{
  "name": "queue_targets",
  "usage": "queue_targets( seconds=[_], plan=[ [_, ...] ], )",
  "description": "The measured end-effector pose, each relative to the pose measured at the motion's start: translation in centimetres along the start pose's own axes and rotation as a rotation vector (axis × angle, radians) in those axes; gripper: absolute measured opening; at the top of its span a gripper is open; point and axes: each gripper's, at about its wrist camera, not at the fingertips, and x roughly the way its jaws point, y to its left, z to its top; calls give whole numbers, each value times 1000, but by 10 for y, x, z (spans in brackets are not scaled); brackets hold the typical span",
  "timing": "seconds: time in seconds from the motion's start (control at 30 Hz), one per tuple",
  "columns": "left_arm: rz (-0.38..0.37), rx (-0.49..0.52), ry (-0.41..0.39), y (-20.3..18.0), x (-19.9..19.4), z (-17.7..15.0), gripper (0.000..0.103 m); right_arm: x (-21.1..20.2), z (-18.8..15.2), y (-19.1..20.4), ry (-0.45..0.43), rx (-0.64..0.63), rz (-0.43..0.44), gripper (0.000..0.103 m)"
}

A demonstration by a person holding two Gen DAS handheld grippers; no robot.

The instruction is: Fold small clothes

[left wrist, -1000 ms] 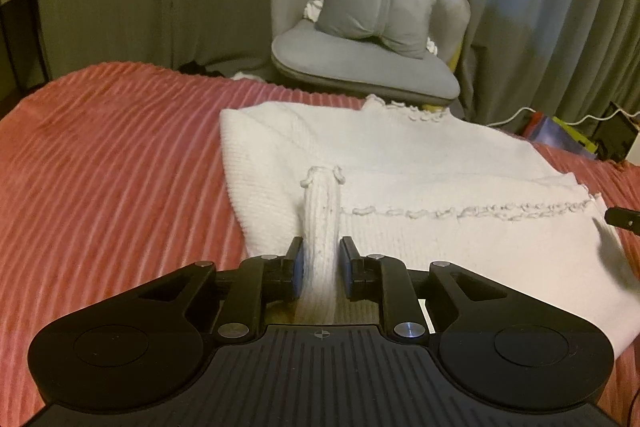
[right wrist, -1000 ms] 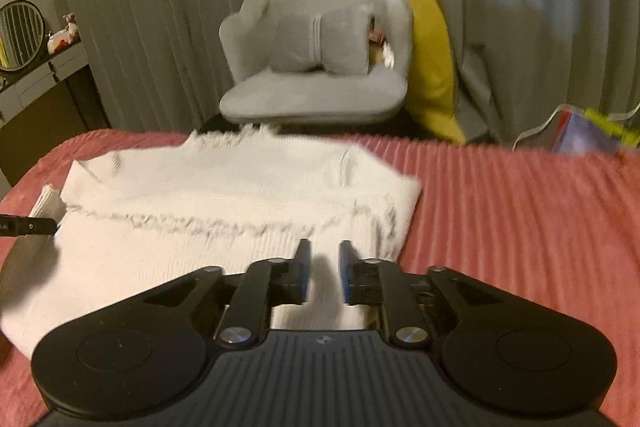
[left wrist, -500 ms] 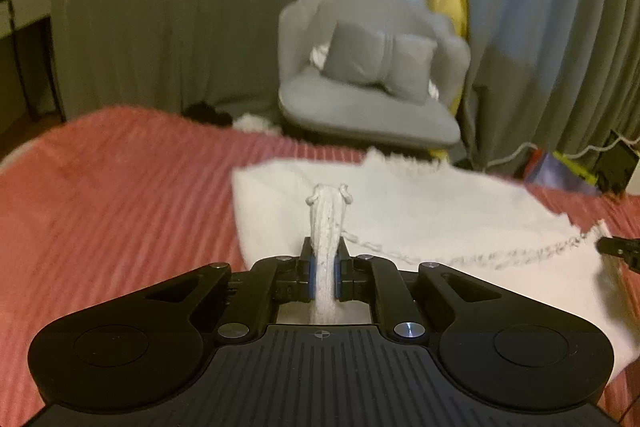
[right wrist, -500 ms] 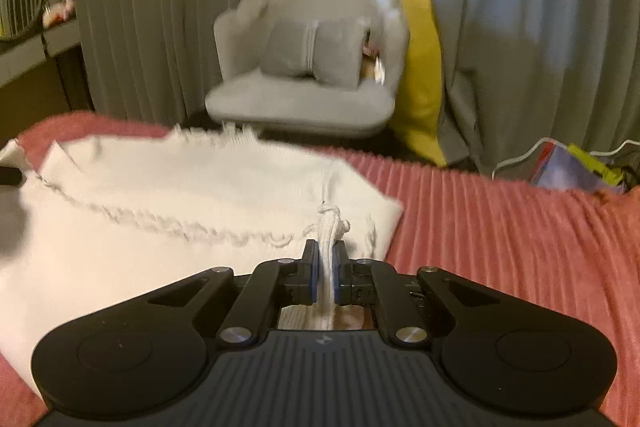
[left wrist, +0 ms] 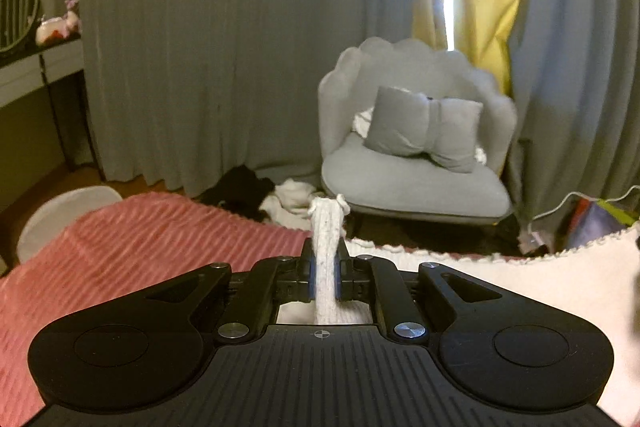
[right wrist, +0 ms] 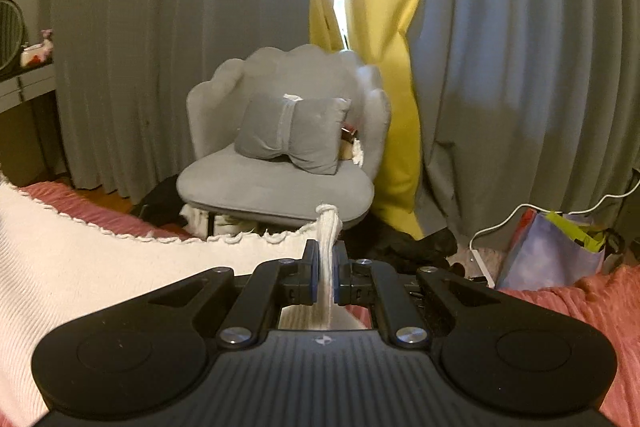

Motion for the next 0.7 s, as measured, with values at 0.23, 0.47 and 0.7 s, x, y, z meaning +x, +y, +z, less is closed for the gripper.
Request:
queue_targets(
  seconds=[0.23,0.47,0.7],
  plan=[
    [64,48,7,-13,46,9,10,55,6,-2,40,-8,-57,6],
    [163,27,70,-18,86,-3,15,88,-4,-3,52,-20,-95,7],
    [26,-92,161,12,37,-49,46,32,-28,-23,99,53,26,18]
  ],
)
